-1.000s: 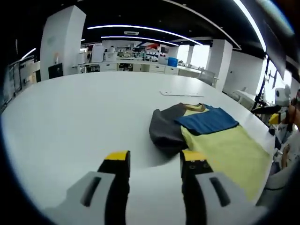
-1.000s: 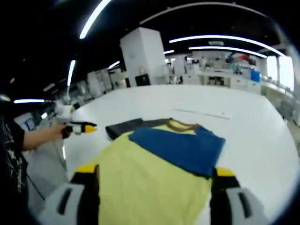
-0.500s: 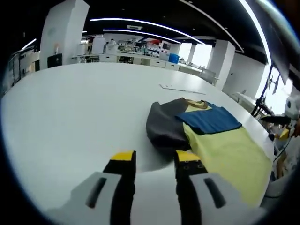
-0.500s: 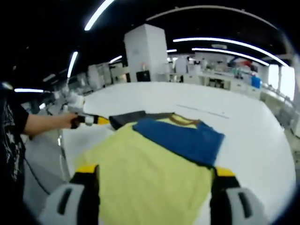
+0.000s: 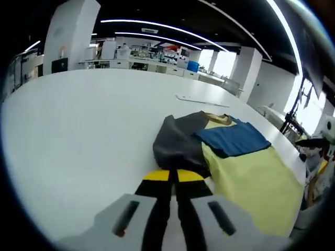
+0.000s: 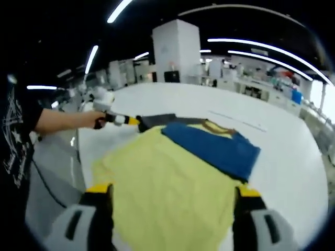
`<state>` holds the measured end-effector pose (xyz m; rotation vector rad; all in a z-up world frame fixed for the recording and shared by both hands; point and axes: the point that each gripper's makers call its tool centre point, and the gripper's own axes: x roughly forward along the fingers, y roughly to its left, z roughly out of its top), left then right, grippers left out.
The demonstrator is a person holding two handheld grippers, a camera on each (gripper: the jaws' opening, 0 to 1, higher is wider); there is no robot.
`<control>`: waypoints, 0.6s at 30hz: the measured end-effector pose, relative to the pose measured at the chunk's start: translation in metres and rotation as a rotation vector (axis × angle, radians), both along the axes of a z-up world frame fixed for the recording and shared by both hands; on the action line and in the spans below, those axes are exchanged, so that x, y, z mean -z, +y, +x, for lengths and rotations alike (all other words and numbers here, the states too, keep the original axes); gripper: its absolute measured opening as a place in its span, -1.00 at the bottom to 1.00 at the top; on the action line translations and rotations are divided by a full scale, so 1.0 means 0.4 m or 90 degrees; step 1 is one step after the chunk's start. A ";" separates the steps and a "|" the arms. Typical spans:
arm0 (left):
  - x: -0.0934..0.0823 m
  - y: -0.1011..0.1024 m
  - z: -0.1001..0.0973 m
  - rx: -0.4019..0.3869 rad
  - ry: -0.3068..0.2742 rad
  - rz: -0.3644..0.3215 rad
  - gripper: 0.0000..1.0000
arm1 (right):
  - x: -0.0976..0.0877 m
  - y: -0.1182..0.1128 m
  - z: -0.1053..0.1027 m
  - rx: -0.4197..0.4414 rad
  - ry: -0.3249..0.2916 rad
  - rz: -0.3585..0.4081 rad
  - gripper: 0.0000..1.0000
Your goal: Fold the garment on the visible template until the final outline fits inside the template.
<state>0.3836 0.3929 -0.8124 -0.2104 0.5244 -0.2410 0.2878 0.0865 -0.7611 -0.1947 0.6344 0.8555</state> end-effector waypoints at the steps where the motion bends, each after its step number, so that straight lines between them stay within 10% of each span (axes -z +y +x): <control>1: -0.009 0.001 0.011 -0.009 -0.010 -0.002 -1.00 | 0.002 -0.003 0.001 0.008 0.003 0.003 0.88; 18: -0.134 -0.196 0.101 0.082 -0.093 0.019 -1.00 | 0.005 -0.005 -0.012 0.052 0.017 0.037 0.83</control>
